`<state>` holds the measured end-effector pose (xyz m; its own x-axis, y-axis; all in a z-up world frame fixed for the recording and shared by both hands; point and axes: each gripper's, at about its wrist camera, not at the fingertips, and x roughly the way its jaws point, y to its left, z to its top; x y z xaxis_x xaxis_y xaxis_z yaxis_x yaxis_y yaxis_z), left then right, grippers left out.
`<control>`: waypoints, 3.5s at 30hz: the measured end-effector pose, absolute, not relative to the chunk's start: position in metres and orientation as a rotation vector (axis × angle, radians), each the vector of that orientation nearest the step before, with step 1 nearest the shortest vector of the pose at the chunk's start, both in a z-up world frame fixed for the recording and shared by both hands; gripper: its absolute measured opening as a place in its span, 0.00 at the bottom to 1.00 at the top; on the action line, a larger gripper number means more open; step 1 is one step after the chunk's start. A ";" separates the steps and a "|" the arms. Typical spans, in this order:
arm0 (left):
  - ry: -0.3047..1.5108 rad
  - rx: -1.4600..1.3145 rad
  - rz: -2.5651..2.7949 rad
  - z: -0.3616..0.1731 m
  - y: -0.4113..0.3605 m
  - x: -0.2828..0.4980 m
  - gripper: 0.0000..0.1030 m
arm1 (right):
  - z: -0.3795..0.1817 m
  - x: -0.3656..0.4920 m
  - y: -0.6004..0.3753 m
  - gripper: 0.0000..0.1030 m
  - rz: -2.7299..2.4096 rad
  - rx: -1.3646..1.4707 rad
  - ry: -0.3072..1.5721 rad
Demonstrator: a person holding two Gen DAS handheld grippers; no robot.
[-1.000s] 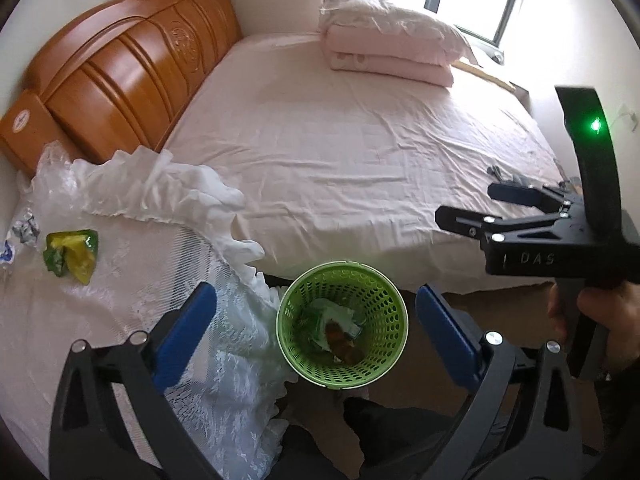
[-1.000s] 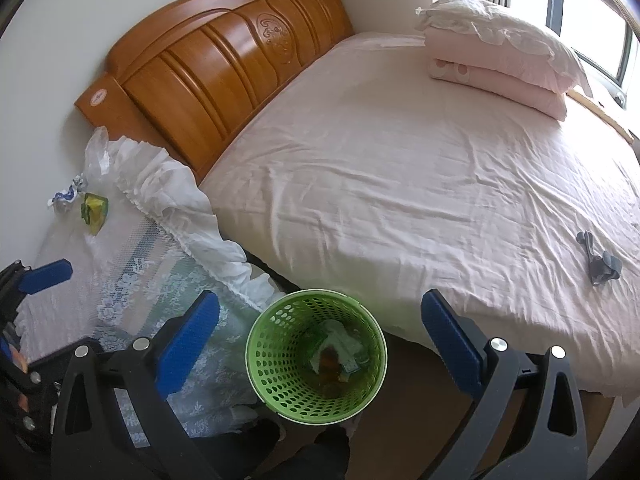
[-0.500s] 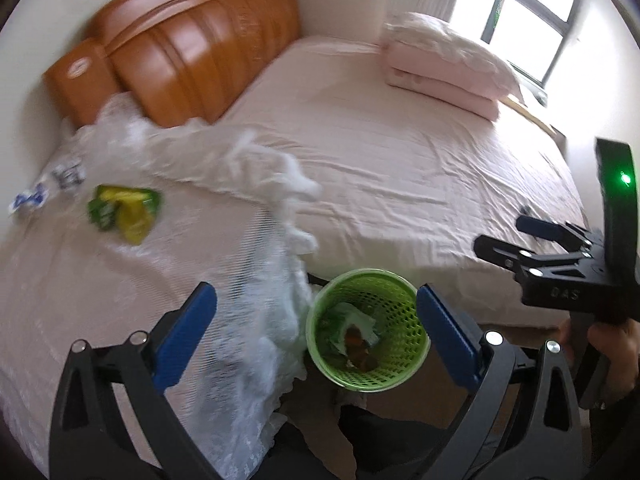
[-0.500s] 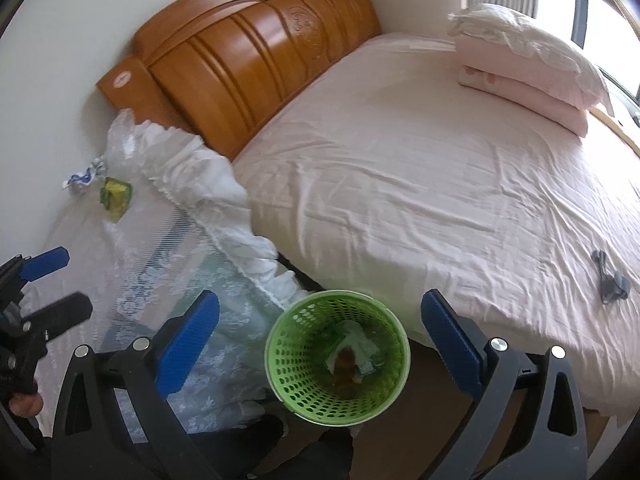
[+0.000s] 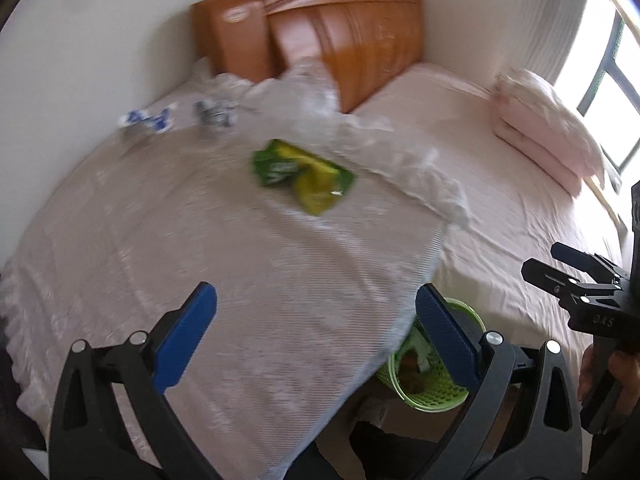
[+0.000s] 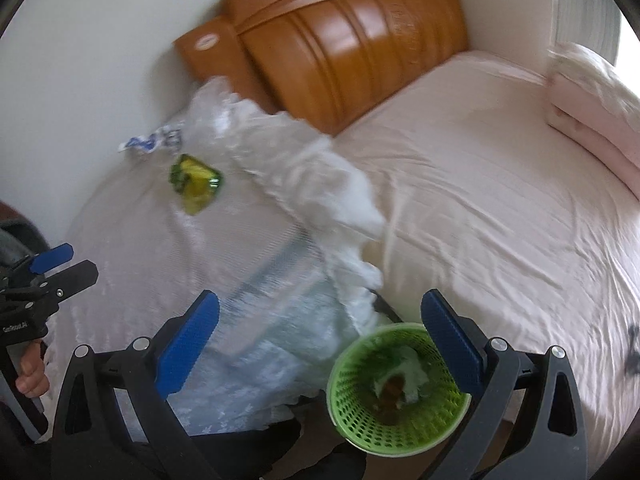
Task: Collect trash
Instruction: 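Move both open tools back over the bed toward the plastic bag, then grasp the clear plastic bag with the right tool while the left tool grasps crumpled grey paper, then carry the plastic bag and grey paper over the wastebasket and open both tools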
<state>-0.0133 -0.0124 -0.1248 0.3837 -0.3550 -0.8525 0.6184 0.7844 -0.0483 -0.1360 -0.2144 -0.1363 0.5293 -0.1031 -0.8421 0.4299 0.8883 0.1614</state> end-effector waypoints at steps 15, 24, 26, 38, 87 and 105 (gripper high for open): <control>1.027 0.212 -0.491 -0.130 0.037 0.044 0.93 | -0.130 0.041 -0.190 0.97 -0.145 0.321 0.918; 1.057 0.193 -0.462 -0.139 0.042 0.085 0.93 | -0.156 0.134 -0.192 0.98 -0.185 0.316 0.963; 1.067 0.180 -0.464 -0.141 0.044 0.093 0.93 | -0.164 0.148 -0.187 0.98 -0.200 0.289 0.988; 1.056 0.155 -0.460 -0.145 0.050 0.111 0.93 | -0.192 0.182 -0.191 0.49 -0.227 0.287 1.053; 0.884 0.261 -0.526 -0.144 -0.048 0.239 0.45 | -0.104 -0.001 -0.212 0.32 -0.280 0.412 0.880; 0.949 0.300 -0.789 -0.105 -0.014 -0.001 0.45 | -0.103 -0.147 -0.203 0.32 -0.328 0.418 0.919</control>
